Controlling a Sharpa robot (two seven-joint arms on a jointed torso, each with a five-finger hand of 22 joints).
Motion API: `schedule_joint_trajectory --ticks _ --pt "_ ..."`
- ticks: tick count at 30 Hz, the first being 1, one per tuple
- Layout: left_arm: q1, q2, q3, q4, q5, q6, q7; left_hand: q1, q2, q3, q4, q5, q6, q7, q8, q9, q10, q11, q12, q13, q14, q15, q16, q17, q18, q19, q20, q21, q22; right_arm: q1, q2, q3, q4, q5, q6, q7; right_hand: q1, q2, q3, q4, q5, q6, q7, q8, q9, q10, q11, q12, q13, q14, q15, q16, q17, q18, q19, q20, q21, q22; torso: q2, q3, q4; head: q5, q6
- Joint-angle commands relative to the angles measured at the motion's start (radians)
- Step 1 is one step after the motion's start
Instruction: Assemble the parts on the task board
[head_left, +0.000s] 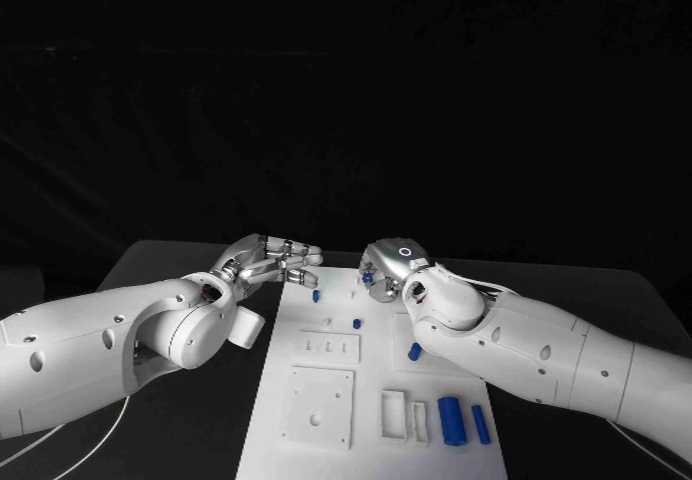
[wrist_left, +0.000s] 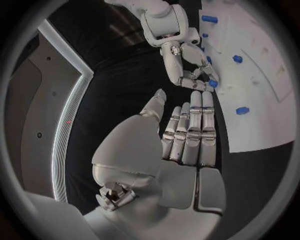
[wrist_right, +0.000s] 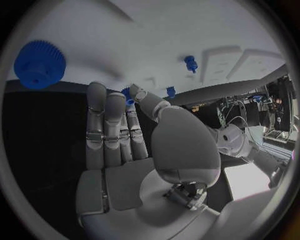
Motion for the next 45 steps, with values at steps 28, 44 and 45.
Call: schedule_joint_trajectory --ticks 28,44,45 --pt "0.008 0.011 0.001 -0.001 -0.009 0.008 0.003 -0.002 0.001 -0.005 -0.003 0.002 -0.007 -0.003 0.003 0.001 -0.005 0.001 0.004 0.001 -0.006 0.002 -0.004 -0.002 -0.003 -0.005 0.004 0.005 -0.002 0.001 0.042 0.009 -0.025 -0.017 -0.03 -0.012 0.005 -0.007 -0.001 0.003 -0.002 0.01 -0.002 0.007 -0.003 0.05 -0.044 0.004 0.005 -0.001 -0.006 0.006 -0.006 0.018 0.018 0.0 -0.04 0.04 0.012 0.0009 0.0034 0.009 -0.004" --pt "0.009 0.015 0.001 -0.006 -0.009 0.008 0.0 -0.003 0.001 -0.005 -0.003 0.002 -0.006 -0.003 0.003 0.001 -0.006 0.001 0.004 0.001 -0.006 0.002 -0.004 -0.002 -0.003 -0.006 0.005 0.008 -0.004 0.0 0.049 0.007 -0.04 -0.005 0.006 -0.001 0.0 -0.004 -0.016 0.003 0.0 0.008 -0.002 0.007 -0.004 0.048 -0.045 0.004 0.005 -0.002 -0.007 0.007 -0.009 0.016 0.025 0.0 -0.063 0.06 0.014 0.0 0.0044 0.008 -0.007" --pt "0.009 0.015 0.001 -0.006 -0.009 0.009 0.0 -0.003 0.001 -0.005 -0.003 0.002 -0.006 -0.003 0.003 0.001 -0.006 0.001 0.004 0.001 -0.006 0.002 -0.004 -0.002 -0.003 -0.006 0.005 0.008 -0.004 0.0 0.051 0.007 -0.043 -0.003 0.007 0.002 -0.001 -0.004 -0.019 0.004 0.001 0.008 -0.002 0.007 -0.004 0.048 -0.046 0.004 0.005 -0.002 -0.006 0.006 -0.01 0.015 0.026 0.0 -0.065 0.061 0.014 0.0002 0.0038 0.009 -0.007"
